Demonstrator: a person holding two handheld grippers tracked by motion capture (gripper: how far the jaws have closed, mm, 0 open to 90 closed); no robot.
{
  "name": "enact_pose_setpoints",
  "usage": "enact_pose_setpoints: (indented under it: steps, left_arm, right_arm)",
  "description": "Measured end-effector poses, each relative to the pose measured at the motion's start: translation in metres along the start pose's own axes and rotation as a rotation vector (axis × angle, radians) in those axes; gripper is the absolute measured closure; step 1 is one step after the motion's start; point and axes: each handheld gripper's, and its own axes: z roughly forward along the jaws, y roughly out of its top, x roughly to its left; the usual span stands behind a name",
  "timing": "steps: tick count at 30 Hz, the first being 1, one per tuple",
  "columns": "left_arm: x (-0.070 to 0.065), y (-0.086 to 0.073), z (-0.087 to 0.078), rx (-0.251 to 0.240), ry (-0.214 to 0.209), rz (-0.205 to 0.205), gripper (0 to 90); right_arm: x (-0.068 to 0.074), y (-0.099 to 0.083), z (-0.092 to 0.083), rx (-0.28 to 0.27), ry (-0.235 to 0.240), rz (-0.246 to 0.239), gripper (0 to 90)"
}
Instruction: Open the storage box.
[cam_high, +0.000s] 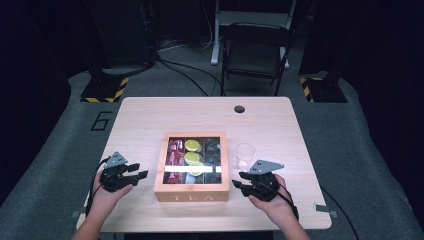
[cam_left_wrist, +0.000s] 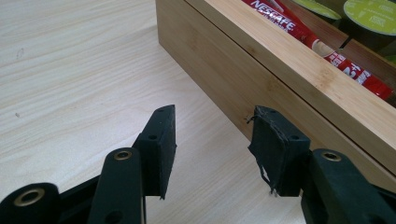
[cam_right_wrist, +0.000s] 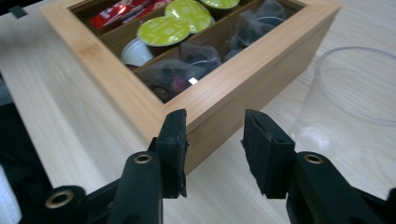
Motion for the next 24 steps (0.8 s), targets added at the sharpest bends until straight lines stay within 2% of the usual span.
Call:
enact_pose_setpoints:
  steps: [2,6,8,10,12,16,21,22,24]
  left_arm:
    - [0.001,0.000,0.001,0.004,0.001,-0.004,49.9]
    - [0.003,-0.001,0.002,0.005,0.006,-0.004,49.9]
    - [0.003,-0.001,0.003,0.005,0.008,-0.005,49.9]
    - [0.004,0.000,0.003,0.009,0.005,-0.005,49.8]
    - [0.004,0.001,0.005,0.006,0.005,-0.006,49.7]
    - [0.004,0.002,0.007,0.005,0.004,-0.006,49.6]
    - [0.004,0.003,0.010,0.011,0.001,0.004,49.3]
    - [0.004,0.003,0.011,0.005,0.004,0.006,49.3]
    - [0.004,0.004,0.011,0.006,0.003,0.002,49.3]
  right_arm:
    - [0.003,-0.003,0.000,-0.004,0.015,-0.023,61.6]
    - [0.004,-0.012,0.003,-0.007,0.029,0.015,59.8]
    - [0.004,-0.013,0.004,-0.004,0.030,0.008,59.6]
    - [0.005,-0.015,0.005,-0.008,0.032,0.021,59.7]
    - [0.008,-0.016,0.005,0.004,0.035,-0.014,63.8]
    - [0.012,-0.018,0.004,0.022,0.049,-0.037,68.8]
    - [0.013,-0.021,0.004,0.032,0.047,-0.027,71.9]
    - [0.012,-0.021,0.004,0.043,0.054,-0.045,73.2]
    - [0.014,-0.022,0.005,0.055,0.061,-0.043,74.5]
